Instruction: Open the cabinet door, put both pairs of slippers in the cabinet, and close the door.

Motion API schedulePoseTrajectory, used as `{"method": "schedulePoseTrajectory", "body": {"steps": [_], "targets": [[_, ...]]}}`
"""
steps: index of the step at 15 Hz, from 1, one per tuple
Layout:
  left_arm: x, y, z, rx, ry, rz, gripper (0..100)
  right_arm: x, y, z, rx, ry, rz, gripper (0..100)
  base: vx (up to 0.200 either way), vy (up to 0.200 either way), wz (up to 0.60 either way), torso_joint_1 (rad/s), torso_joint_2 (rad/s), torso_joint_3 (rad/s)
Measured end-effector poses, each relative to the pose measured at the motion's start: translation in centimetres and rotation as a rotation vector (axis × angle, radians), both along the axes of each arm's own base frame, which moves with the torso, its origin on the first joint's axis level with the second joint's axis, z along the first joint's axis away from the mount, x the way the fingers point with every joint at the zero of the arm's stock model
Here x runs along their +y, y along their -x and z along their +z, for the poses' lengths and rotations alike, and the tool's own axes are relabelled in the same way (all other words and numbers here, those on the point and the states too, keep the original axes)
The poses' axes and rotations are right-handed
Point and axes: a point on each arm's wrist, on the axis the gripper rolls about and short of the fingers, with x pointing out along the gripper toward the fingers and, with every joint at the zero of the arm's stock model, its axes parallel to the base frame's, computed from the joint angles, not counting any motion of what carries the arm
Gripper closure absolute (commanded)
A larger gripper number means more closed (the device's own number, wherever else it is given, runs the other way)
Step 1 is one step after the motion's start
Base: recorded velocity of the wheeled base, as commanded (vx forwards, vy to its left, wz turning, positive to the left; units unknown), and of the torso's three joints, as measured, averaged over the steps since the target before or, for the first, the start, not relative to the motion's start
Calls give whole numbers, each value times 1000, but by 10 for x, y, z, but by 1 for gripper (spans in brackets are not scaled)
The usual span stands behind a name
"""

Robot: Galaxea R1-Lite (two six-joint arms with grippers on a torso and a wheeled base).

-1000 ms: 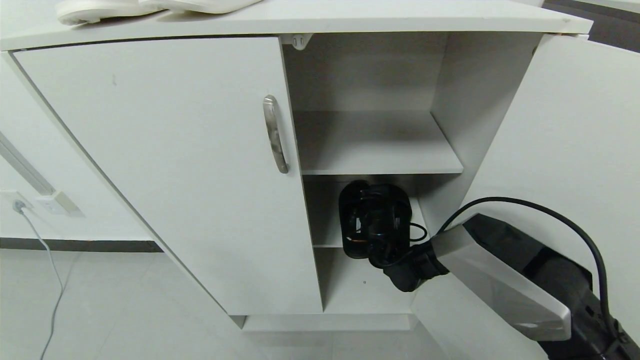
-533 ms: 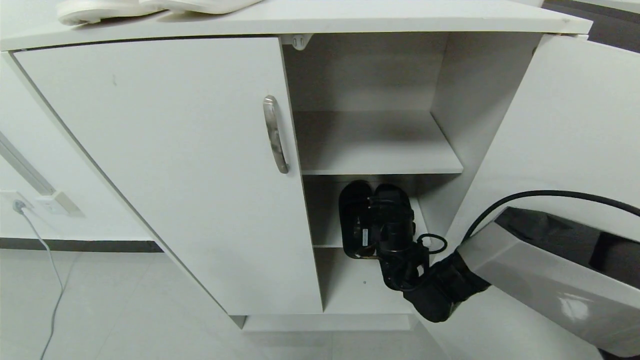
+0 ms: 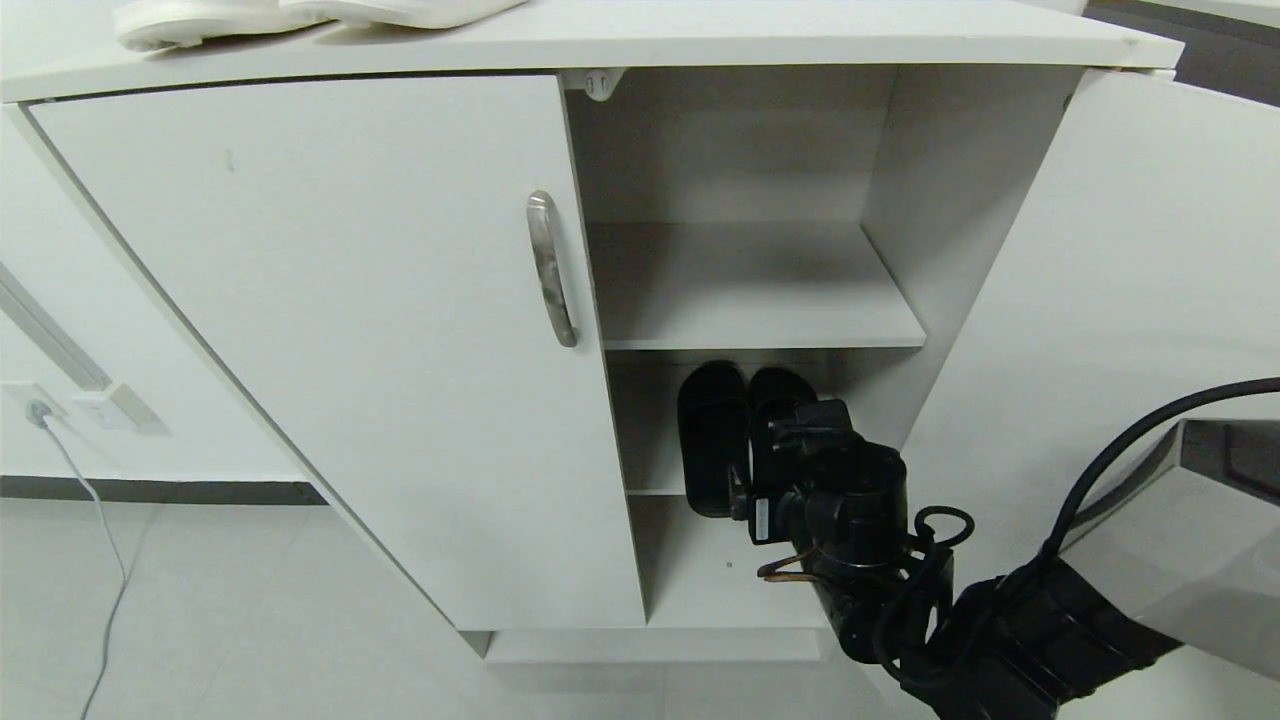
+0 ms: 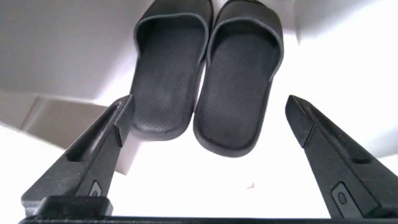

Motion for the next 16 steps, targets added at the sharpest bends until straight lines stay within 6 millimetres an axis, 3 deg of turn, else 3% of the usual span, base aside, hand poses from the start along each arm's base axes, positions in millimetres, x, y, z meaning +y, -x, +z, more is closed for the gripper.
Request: {"method": "schedulePoseTrajectory", "body": {"steps": [5, 16], "targets": [[0, 0, 0, 0, 0, -4, 100, -3, 7, 6, -17, -15, 7, 0, -160, 0, 0, 3, 1, 1], [0, 0, 0, 0, -1, -4, 100, -6, 13, 4, -10, -10, 17, 0, 0, 0, 0, 0, 0, 0]]}}
